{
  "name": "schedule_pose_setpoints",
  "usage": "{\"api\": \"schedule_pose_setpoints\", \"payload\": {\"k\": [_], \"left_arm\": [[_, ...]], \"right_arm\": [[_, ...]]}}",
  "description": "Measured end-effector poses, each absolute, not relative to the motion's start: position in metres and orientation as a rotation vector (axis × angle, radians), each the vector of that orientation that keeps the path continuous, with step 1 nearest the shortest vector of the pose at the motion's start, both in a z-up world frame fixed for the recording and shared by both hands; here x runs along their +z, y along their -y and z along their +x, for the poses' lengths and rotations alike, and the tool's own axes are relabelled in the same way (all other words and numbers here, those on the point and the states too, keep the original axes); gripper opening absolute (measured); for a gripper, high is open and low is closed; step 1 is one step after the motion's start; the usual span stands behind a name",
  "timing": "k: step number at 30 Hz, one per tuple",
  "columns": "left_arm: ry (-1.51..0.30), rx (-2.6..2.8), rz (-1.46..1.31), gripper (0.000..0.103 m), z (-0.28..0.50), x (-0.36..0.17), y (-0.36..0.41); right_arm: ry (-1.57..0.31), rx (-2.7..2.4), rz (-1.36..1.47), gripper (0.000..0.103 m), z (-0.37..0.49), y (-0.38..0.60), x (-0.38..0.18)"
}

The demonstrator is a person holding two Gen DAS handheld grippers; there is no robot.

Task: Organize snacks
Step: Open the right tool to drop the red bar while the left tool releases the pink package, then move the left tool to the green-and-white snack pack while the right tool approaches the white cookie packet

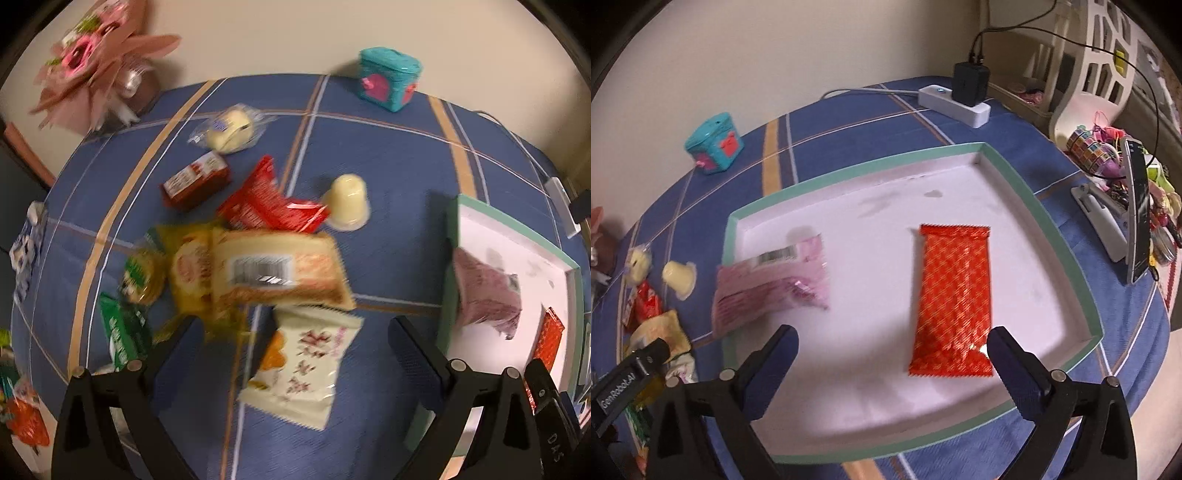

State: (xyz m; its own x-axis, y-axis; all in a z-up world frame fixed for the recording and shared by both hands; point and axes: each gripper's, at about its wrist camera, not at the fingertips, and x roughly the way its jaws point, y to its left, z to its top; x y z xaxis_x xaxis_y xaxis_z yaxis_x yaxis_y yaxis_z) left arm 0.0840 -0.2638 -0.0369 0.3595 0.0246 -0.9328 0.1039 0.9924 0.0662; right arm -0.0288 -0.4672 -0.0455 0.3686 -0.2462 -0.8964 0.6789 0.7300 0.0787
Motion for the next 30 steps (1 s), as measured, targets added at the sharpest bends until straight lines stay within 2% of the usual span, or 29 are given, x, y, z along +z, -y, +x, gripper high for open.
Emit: {"api": "schedule_pose_setpoints", "payload": {"k": [14, 30], "left_arm": [[-1.185, -0.024, 0.053, 0.1, 0.061, -0.028, 0.219], [-1.166, 0.1, -0.102, 0.1, 0.05, -0.012, 0.154]], "right_arm": [[-1.01, -0.425, 0.578, 0.103, -0.033, 0.423, -0.036], [-1.045, -0.262, 0.457, 0.103, -0.024, 0.338, -0.027]]}}
